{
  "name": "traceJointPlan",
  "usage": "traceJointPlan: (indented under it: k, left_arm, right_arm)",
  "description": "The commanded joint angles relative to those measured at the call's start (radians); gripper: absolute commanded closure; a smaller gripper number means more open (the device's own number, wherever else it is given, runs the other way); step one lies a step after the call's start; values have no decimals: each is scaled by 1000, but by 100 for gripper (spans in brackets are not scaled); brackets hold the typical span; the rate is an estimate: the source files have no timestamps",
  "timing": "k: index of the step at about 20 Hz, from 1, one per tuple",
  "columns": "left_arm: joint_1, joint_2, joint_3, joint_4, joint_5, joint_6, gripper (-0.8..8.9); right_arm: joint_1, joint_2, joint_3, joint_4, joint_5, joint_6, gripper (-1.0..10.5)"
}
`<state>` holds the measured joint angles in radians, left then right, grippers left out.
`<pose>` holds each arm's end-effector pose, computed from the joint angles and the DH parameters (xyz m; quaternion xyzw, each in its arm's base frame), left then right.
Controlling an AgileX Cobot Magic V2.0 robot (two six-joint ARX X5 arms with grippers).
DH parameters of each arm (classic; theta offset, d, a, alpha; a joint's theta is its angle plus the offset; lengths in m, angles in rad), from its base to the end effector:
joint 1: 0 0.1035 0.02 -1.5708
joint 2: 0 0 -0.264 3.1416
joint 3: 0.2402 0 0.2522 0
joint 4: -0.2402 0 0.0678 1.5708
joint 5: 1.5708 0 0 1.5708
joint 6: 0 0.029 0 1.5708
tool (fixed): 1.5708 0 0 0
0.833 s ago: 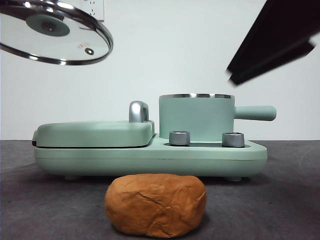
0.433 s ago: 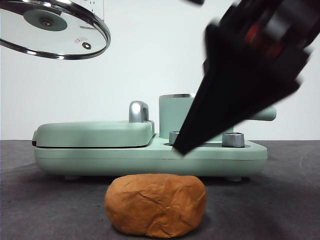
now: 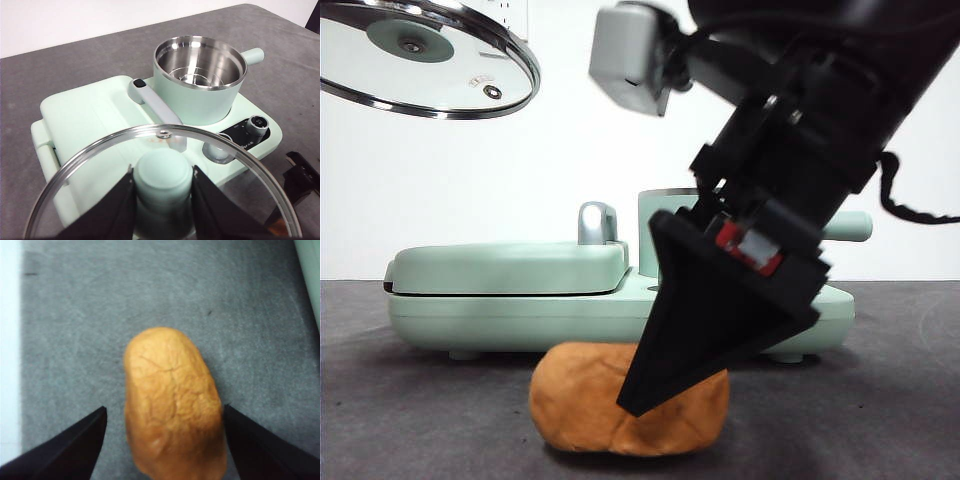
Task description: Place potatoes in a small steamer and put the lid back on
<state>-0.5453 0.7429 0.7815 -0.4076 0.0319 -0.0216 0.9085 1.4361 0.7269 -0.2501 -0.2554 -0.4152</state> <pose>0.1349 -0.0829 0.3166 0.0364 0.1805 -0.2779 0.9428 0.1569 0.2131 0.1726 -0.2976 0.3272 0.5672 0.6947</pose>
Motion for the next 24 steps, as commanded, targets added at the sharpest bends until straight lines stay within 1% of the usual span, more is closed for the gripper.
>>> traceJointPlan:
  k: [1,4,6,7,10,12,14,17,19,21,24]
  left_arm:
    - [-3,-1,12,36,-10,10,804]
    - [-3,-1,12,37,-10,10,804]
    - [-3,-1,12,37,-10,10,804]
    - [-3,-1,12,37,-10,10,804]
    - [-3,-1,12,37,-10,10,804]
    - [-3,-1,12,37,-10,10,804]
    - [-3,-1,12,37,-10,10,804]
    - [-3,-1,12,37,-10,8,804]
    - [-3,-1,12,37,-10,3,804]
    - [-3,-1,12,37,-10,2,804]
    - [-3,0,12,37,-10,2,804]
  right_arm:
    - [12,39,12,-6,0,12,628]
    - [12,43,12,-16,5,23,656]
    - [12,43,12,-22,5,24,709]
    - [12,43,12,-24,-2,37,722]
    - [12,23,14,-31,-26,109,723]
    - [11,-17,26,-59,-28,164,722]
    - [4,-74,57,-130,-18,224,722]
    - [-18,-146,152,-283,66,332,722]
    - [-50,-159,249,-415,120,383,722]
    - [-95,-155,353,-539,134,390,722]
    - [-143,-149,434,-589,134,390,723]
